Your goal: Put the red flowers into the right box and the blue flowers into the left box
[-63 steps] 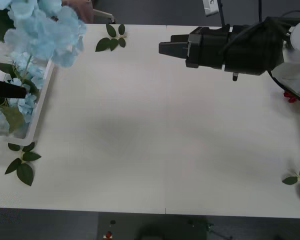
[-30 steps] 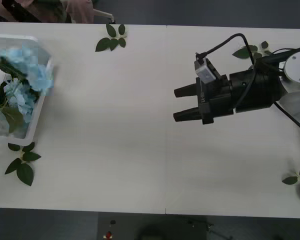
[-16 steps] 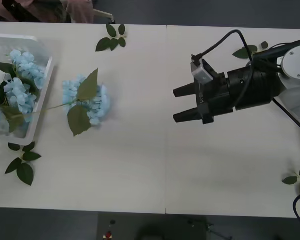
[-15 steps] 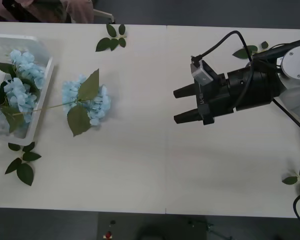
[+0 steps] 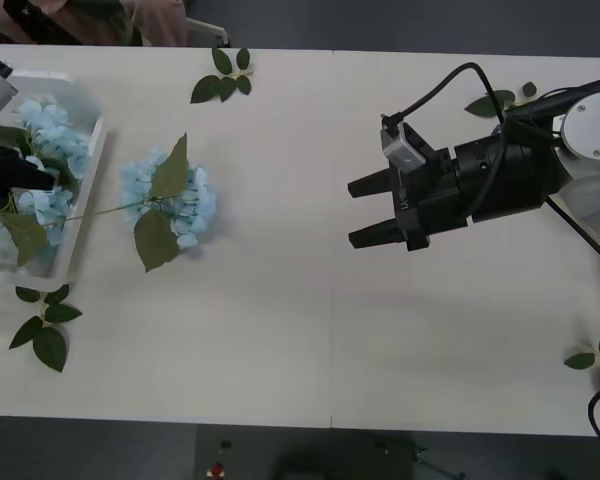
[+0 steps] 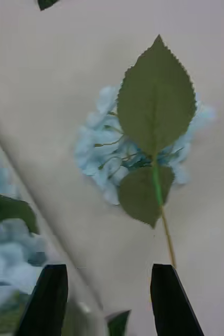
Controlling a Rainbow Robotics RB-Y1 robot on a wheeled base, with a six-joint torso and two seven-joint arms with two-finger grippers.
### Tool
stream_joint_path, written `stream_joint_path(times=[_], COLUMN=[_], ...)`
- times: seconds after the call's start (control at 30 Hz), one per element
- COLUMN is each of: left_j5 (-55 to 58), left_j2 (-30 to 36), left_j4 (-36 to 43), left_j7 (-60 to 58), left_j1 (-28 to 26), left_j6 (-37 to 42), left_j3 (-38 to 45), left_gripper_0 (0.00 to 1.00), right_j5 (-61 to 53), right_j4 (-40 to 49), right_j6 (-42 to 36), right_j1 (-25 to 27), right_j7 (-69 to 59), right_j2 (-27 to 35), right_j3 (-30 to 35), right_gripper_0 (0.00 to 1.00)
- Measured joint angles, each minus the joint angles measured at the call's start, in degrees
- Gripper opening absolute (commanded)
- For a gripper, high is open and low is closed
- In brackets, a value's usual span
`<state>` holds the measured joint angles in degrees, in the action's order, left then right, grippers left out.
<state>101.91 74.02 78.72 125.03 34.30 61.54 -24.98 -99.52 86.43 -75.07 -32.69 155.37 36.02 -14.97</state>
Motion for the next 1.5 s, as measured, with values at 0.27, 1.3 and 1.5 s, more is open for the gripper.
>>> stream_joint_path(times=[0.27, 1.3, 1.5], left_j5=[-21.8, -30.5, -31.9], left_j2=[-12.2, -23.3, -23.3], left_j4=[4.6, -11.2, -11.2], left_j7=[-14.5, -20.2, -20.2], left_j1=[5.9, 23.2, 23.2], left_j6=[9.2, 7.0, 6.8], left_j3=[1.9, -27.3, -27.3], left_gripper_0=[0.45, 0.14, 0.00], right_j5=[0.0, 1.6, 1.6], right_j4=[0.0, 0.0, 0.0], right_j6=[0.0, 0.2, 0.2], right_j1=[0.0, 0.0, 0.0], right_j7=[0.0, 0.0, 0.0], right_j2=[0.0, 0.0, 0.0], right_j3=[0.0, 0.0, 0.0], right_gripper_0=[0.78, 1.00, 1.00])
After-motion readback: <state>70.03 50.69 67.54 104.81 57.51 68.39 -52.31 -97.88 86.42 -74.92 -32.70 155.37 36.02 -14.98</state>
